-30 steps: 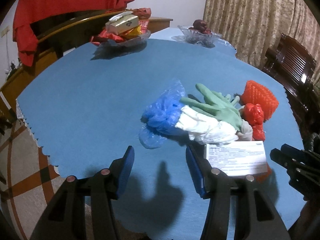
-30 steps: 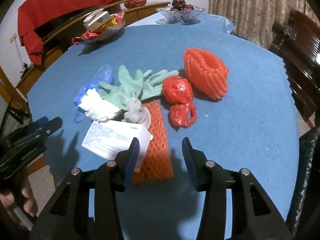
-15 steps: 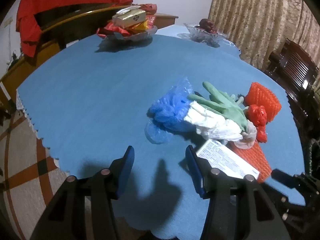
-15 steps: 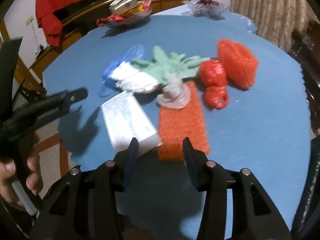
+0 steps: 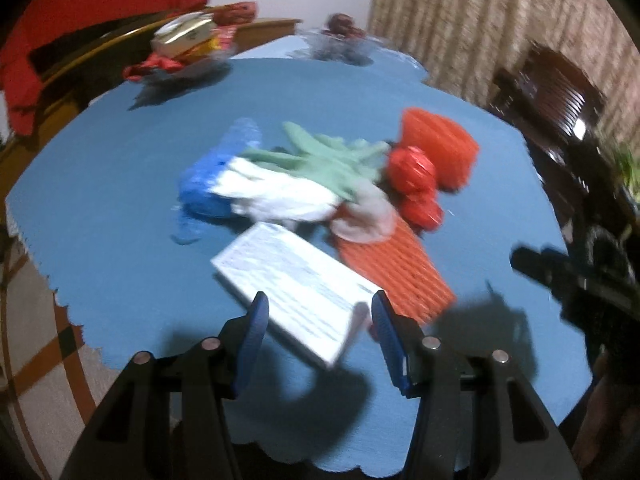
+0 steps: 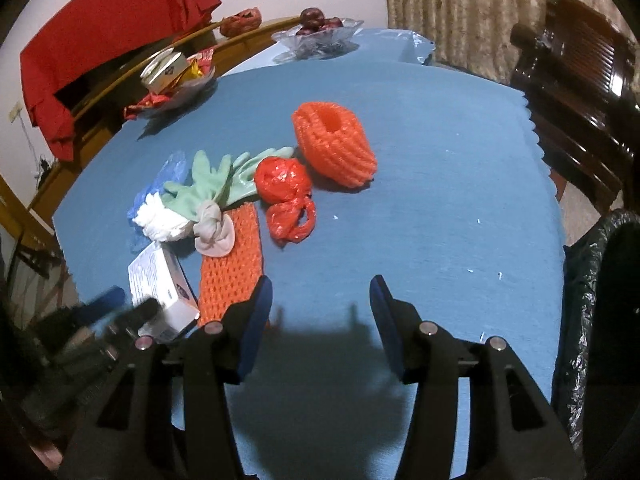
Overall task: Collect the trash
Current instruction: 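Move the left tool toward the white medicine box while the right tool approaches the orange foam net, then grasp the white medicine box with the left tool while the right tool grasps the flat orange foam net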
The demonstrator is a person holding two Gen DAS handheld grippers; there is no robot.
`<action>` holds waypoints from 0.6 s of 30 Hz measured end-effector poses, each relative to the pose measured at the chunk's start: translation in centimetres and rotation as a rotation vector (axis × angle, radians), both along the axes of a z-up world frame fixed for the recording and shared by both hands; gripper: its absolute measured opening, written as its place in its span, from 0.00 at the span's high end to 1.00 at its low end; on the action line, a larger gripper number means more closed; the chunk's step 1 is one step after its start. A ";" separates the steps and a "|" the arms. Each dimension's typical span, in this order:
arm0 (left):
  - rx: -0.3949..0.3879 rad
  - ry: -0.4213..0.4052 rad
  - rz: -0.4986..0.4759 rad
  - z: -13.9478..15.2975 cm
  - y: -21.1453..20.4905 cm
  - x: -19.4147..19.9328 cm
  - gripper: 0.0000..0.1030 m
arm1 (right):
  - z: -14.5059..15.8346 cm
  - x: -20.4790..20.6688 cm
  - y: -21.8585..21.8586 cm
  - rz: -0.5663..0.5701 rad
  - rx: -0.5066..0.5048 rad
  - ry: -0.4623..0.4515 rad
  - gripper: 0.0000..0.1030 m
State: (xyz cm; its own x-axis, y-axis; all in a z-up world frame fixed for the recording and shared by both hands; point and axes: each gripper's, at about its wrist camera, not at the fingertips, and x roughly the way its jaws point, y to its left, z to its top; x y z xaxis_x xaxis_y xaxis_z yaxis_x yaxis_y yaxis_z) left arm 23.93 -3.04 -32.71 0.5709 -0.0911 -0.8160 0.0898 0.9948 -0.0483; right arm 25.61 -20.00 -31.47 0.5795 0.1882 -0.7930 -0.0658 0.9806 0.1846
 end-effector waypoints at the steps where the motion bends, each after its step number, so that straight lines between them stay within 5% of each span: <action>1: 0.013 0.006 -0.015 -0.2 -0.4 -0.1 0.49 | 0.2 0.0 -0.1 -0.001 0.005 -0.004 0.51; 7: 0.101 0.057 -0.004 -1.9 0.4 0.2 0.51 | 1.1 -0.1 -0.4 -0.010 0.019 -0.027 0.51; 15: 0.078 0.025 0.101 -1.3 5.8 1.5 0.53 | 0.7 -0.7 1.0 0.022 -0.001 -0.009 0.51; 18: 0.001 0.024 0.126 -0.9 7.8 1.4 0.55 | 0.0 -0.8 2.2 0.046 -0.013 0.006 0.51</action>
